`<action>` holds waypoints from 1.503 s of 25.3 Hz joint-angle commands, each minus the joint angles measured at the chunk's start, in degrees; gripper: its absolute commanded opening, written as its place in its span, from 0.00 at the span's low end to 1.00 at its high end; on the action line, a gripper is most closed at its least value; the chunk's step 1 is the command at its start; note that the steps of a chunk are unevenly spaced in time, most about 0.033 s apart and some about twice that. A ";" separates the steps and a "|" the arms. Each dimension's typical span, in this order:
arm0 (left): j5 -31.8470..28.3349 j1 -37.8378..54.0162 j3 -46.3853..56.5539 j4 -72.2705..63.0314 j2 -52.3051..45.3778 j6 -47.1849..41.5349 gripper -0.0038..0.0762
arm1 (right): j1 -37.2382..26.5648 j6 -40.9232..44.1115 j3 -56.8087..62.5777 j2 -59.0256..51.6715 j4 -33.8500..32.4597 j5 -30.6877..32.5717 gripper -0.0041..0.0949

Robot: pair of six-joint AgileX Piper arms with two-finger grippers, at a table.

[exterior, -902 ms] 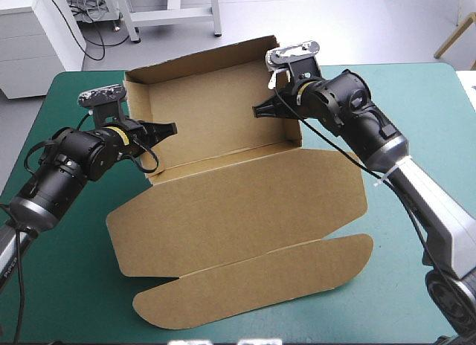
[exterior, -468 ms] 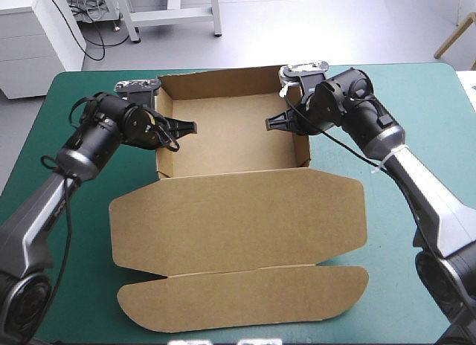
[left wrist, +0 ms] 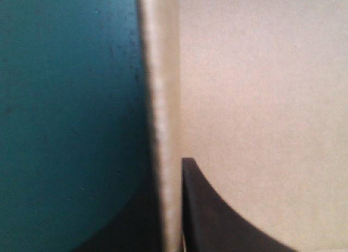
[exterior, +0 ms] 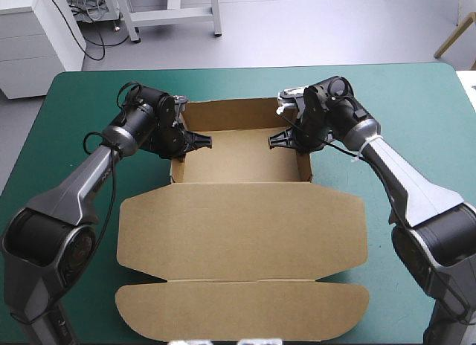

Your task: Fold the box

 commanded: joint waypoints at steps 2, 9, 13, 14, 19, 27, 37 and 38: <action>-1.40 -0.16 -2.30 -0.38 -1.85 0.80 0.04 | -1.74 -3.18 -1.69 -0.71 4.29 -0.54 0.04; -1.98 -0.16 -2.43 0.02 -1.63 2.06 0.04 | -2.08 -3.98 -1.69 0.26 5.54 -0.77 0.04; -2.11 -0.16 -2.43 -0.16 -1.63 2.32 0.05 | -2.08 -5.65 -1.69 0.31 5.54 -0.68 0.07; -2.11 -0.16 -2.43 -0.26 -1.63 2.32 0.07 | -2.08 -5.77 -1.69 0.31 5.54 -0.65 0.10; -1.78 -0.16 -2.43 -0.39 -1.63 3.49 0.31 | -2.08 -5.90 -1.69 0.31 5.68 -0.65 0.43; -2.34 -0.16 -2.43 -0.52 -1.63 2.87 0.70 | -2.08 -5.45 -1.69 0.31 5.48 -0.65 0.93; 5.90 -0.16 -22.71 6.59 -2.89 3.35 0.70 | -2.08 -4.36 -13.84 -3.43 4.28 -0.65 0.92; 5.79 -0.16 -25.17 6.58 -3.50 3.65 0.70 | -2.08 -4.36 -14.34 -4.67 4.16 -0.55 0.92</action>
